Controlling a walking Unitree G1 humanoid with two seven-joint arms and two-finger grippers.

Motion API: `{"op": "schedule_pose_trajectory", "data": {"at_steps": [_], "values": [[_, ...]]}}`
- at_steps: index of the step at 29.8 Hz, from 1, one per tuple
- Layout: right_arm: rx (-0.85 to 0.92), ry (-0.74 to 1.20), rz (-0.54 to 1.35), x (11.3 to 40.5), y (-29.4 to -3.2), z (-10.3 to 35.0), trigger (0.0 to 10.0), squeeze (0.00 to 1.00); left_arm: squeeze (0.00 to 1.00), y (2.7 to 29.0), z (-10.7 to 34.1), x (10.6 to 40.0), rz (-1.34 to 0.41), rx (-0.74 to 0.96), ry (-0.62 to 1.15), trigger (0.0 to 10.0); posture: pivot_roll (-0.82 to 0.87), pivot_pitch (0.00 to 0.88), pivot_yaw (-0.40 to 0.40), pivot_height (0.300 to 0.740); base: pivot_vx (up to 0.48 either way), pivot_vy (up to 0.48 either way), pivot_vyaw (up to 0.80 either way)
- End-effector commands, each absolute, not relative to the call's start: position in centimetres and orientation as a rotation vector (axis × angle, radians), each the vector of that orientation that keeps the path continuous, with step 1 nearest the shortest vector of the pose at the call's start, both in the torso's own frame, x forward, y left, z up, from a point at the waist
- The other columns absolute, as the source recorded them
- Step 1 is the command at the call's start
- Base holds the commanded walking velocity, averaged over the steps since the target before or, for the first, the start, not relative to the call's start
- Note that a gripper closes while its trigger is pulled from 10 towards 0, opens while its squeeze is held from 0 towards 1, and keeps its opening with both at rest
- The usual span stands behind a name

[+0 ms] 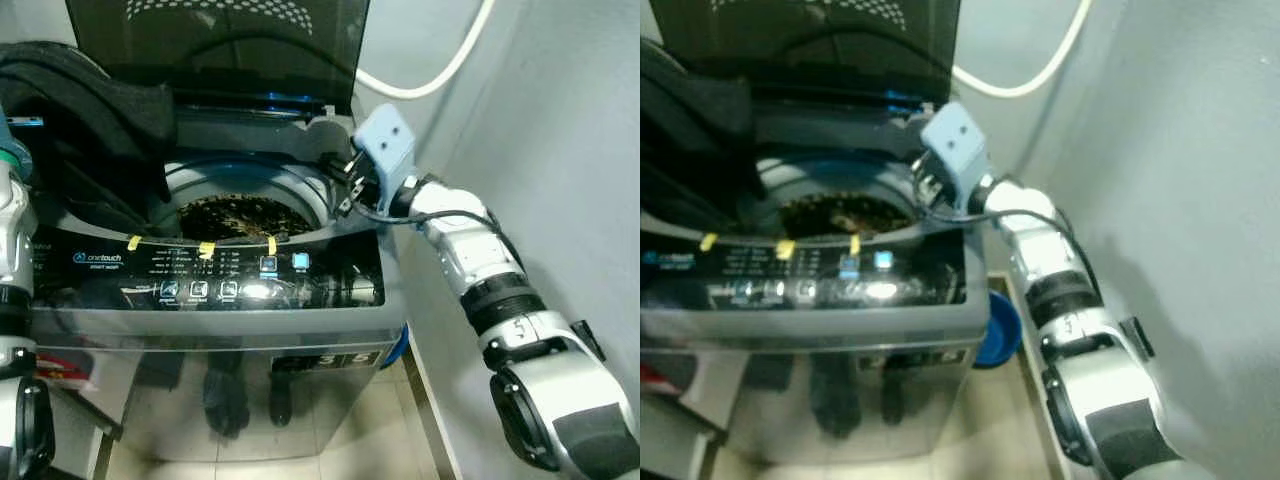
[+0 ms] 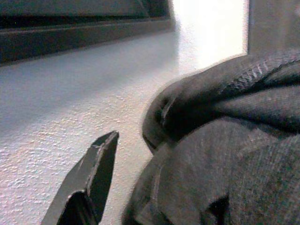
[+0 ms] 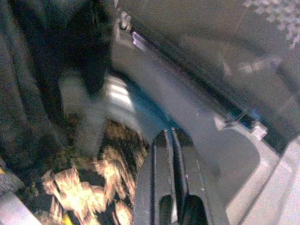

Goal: Clothes washing

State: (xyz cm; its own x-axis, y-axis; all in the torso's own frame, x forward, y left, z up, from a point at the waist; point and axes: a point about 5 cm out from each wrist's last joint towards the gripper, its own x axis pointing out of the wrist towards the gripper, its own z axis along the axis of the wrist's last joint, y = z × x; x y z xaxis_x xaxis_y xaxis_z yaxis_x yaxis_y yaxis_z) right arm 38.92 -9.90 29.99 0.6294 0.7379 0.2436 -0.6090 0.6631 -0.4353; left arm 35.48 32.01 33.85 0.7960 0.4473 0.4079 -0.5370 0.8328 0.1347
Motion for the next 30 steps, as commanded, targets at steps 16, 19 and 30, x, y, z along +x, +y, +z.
{"op": "schedule_pose_trajectory", "data": {"at_steps": [16,19,30], "values": [[0.003,-0.511,0.676,37.2,-15.3,30.2,10.0,0.96,0.69,28.7,33.2,37.9,0.251,0.399,-0.306,10.0,0.03,0.116,0.012,0.74,0.0,0.0,0.0],[0.038,-0.518,0.657,37.0,-15.8,30.2,10.0,0.97,1.0,28.5,33.2,38.0,0.237,0.402,-0.303,10.0,0.03,0.116,0.012,0.74,0.0,0.0,0.0],[0.194,-0.515,0.479,36.0,-18.1,29.0,10.0,0.0,1.0,22.8,32.4,39.5,-0.288,0.341,-0.177,10.0,0.02,0.127,0.017,0.74,0.0,0.0,0.0]]}}
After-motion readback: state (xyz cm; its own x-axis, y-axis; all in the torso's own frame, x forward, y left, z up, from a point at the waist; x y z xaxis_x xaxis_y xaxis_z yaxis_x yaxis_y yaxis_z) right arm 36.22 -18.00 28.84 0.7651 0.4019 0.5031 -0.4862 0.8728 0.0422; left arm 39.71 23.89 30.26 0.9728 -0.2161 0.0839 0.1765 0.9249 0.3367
